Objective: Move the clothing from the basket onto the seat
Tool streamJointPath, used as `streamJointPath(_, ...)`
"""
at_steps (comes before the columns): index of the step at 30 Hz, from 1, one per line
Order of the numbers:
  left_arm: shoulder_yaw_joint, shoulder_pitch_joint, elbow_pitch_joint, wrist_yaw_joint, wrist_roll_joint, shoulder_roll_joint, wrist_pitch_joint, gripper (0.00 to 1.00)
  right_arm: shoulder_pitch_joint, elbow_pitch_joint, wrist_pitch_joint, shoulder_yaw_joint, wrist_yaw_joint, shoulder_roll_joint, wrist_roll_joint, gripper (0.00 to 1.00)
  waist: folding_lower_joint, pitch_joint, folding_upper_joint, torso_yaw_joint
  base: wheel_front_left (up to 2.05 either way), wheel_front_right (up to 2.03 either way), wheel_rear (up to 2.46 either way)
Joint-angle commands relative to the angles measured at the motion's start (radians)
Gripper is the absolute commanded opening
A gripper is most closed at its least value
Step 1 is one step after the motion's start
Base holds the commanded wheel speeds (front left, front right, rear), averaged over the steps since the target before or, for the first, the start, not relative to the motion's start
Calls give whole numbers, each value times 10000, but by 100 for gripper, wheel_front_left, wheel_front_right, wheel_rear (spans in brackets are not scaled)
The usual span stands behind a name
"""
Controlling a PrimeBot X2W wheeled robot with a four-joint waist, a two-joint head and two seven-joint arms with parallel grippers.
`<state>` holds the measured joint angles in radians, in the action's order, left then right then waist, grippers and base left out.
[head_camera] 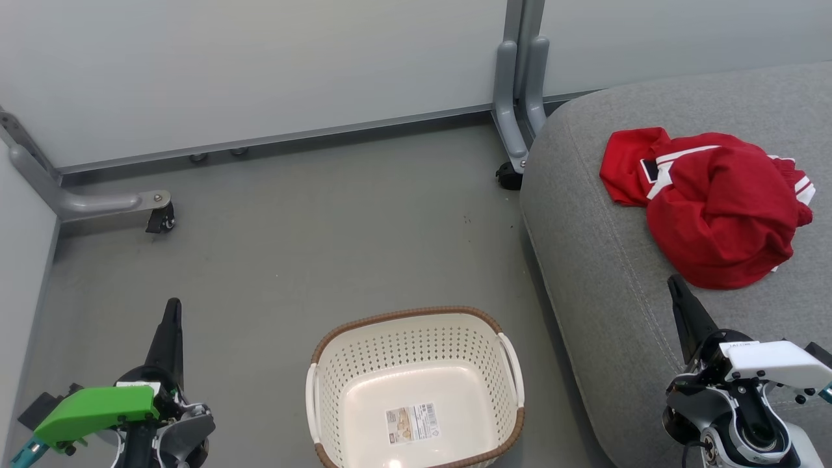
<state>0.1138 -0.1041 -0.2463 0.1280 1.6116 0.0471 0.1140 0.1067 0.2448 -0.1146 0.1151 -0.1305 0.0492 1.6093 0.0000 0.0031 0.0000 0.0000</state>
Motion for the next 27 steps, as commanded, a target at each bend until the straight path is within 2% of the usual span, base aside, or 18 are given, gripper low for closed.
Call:
streamJointPath(1, 21, -108, 20, 56, 28, 58, 36, 0, 50, 15, -29, 4, -4, 12, 63, 0, 0, 0, 0, 0, 0, 0, 0)
streamJointPath(27, 20, -108, 20, 56, 27, 58, 35, 0, 49, 14, -27, 2, -4, 12, 66, 0, 0, 0, 0, 0, 0, 0, 0)
